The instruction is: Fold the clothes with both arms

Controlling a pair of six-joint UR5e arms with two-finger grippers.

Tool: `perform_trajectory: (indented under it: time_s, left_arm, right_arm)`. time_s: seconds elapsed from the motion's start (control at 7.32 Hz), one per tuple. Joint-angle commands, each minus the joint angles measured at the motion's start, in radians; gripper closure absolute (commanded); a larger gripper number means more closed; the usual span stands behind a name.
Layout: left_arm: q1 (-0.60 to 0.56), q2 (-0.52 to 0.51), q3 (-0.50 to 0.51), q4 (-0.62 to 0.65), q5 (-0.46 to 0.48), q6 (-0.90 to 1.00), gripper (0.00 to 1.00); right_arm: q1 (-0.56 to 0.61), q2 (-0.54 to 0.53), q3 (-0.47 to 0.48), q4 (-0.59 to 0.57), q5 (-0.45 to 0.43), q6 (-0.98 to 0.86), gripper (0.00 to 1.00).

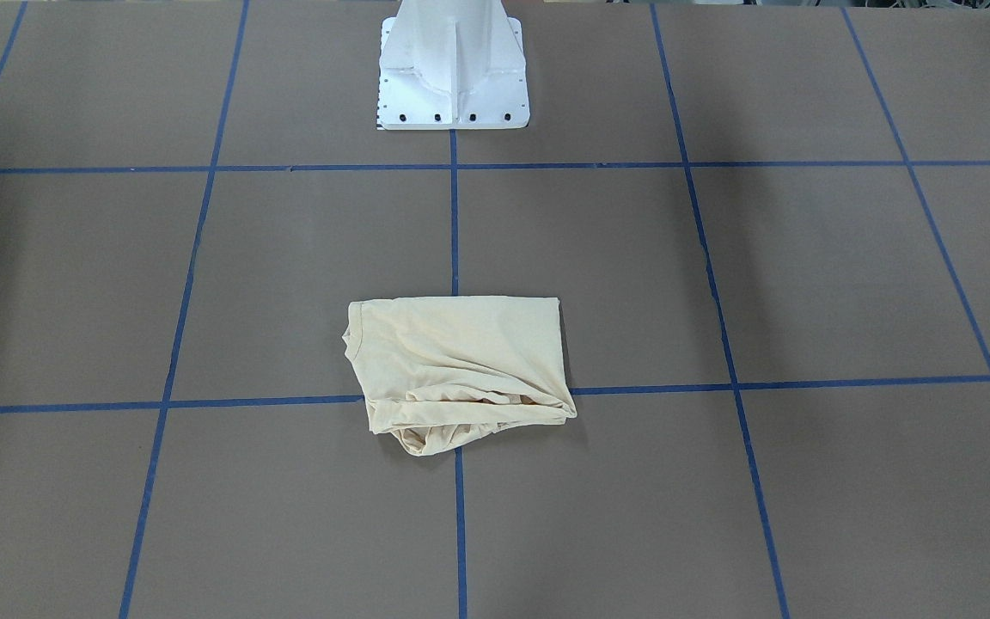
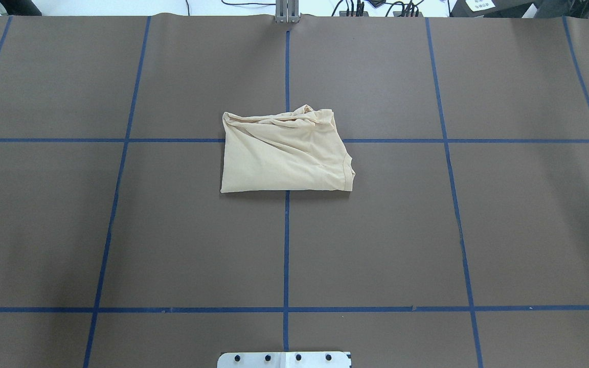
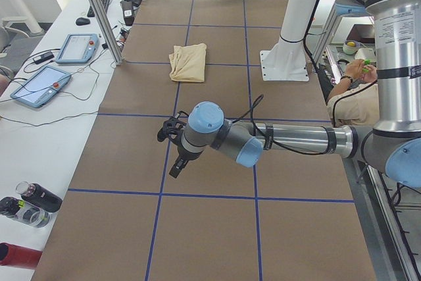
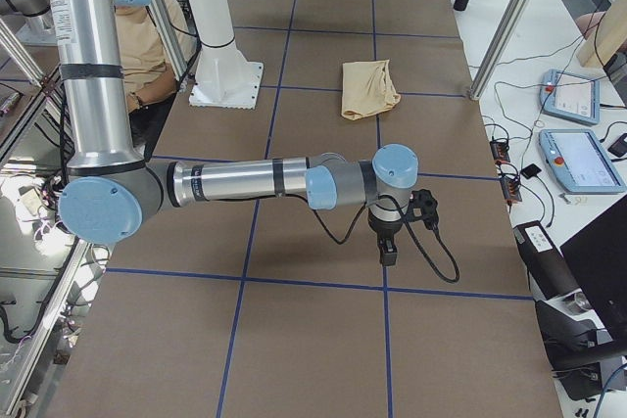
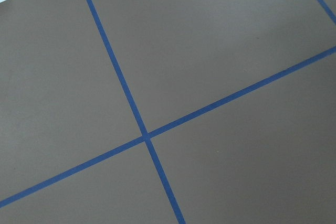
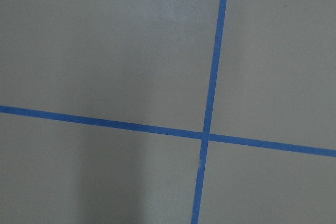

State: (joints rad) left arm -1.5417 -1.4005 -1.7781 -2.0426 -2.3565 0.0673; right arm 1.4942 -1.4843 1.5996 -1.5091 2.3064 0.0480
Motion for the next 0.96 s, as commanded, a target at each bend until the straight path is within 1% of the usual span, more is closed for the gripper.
perform_trajectory:
  time_s: [0.0, 0.68, 0.82]
  left_arm:
    - [-0.003, -0.003, -0.021, -0.001, 0.005, 0.0, 0.01]
    - [-0.005, -0.02, -0.043, -0.001, 0.008, -0.001, 0.01]
    - [-0.005, -0.041, -0.049, -0.001, 0.0, -0.004, 0.01]
  right_arm:
    - [0.0, -0.016, 0.026, 0.0, -0.004, 0.001, 0.0]
    - [0.0, -0.016, 0.02, 0.004, -0.008, 0.001, 0.0]
    - [-0.003, -0.014, 0.019, 0.004, -0.008, 0.001, 0.0]
